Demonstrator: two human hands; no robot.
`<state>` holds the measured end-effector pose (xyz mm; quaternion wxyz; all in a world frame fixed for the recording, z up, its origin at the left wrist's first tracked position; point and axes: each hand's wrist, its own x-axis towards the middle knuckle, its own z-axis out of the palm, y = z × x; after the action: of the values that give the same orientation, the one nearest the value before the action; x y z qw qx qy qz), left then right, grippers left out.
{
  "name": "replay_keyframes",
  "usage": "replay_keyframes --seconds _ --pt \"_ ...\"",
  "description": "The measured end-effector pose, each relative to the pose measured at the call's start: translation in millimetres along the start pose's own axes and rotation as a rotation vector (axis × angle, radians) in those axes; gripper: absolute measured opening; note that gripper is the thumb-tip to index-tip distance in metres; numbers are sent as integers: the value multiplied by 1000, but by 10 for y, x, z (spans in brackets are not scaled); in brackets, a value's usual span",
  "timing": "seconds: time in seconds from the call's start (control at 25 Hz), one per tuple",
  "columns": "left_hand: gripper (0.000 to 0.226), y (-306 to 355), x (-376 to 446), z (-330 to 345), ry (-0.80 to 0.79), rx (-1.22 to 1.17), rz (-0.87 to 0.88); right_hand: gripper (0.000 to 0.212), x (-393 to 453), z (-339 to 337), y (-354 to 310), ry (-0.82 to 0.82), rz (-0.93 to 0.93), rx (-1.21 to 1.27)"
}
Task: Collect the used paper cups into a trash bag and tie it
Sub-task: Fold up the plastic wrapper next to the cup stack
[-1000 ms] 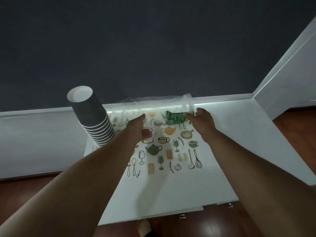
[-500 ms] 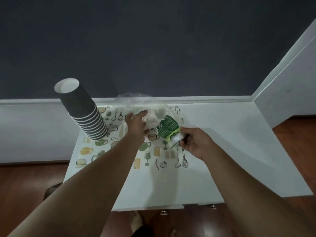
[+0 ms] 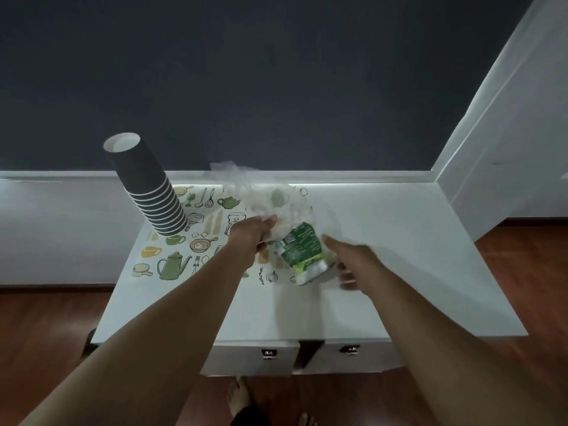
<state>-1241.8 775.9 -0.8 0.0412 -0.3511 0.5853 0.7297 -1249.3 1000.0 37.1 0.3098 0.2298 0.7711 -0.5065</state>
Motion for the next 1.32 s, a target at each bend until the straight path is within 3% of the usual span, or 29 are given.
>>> replay_keyframes --seconds 0.04,0.08,0.2,0.28,0.48,0.64,0.72,0.8,0.84,0.96,1.04,1.12,1.2,1.32 --pt "53 54 -72 -23 -63 50 2 68 15 -12 -59 111 -81 -79" --pt "53 99 -131 -51 -143 119 11 71 18 -13 -134 103 -148 -82" --pt "38 201 -333 -98 -324 312 35 54 -26 73 -321 -234 -215 117" --pt "34 243 -409 -147 -360 374 41 31 -14 117 -382 -267 -290 104" --pt "28 322 -499 -329 -321 167 49 22 -20 137 -343 -280 -318 189" --pt "23 403 -554 -289 -324 -2 24 30 -12 269 -350 -126 -414 213" --pt "47 417 -496 -309 -422 -101 -118 39 -7 287 -370 -43 -491 223" --pt "74 382 -432 -300 -506 88 -176 43 -21 283 -390 21 -569 196" --pt "71 345 -425 -275 -515 222 -145 44 -17 267 -405 54 -579 188" --pt "49 271 -409 -215 -468 383 -81 39 46 220 -437 62 -536 208" --pt "32 236 -356 -196 -349 367 20 21 22 175 -405 -124 -344 351" --pt "8 255 -399 -142 -238 360 127 35 -50 132 -350 -323 -180 254" --pt "11 281 -431 -84 -206 361 198 42 -44 160 -260 -410 -186 94" --pt "26 327 -471 -103 -324 369 108 44 -14 193 -250 -292 -237 233"
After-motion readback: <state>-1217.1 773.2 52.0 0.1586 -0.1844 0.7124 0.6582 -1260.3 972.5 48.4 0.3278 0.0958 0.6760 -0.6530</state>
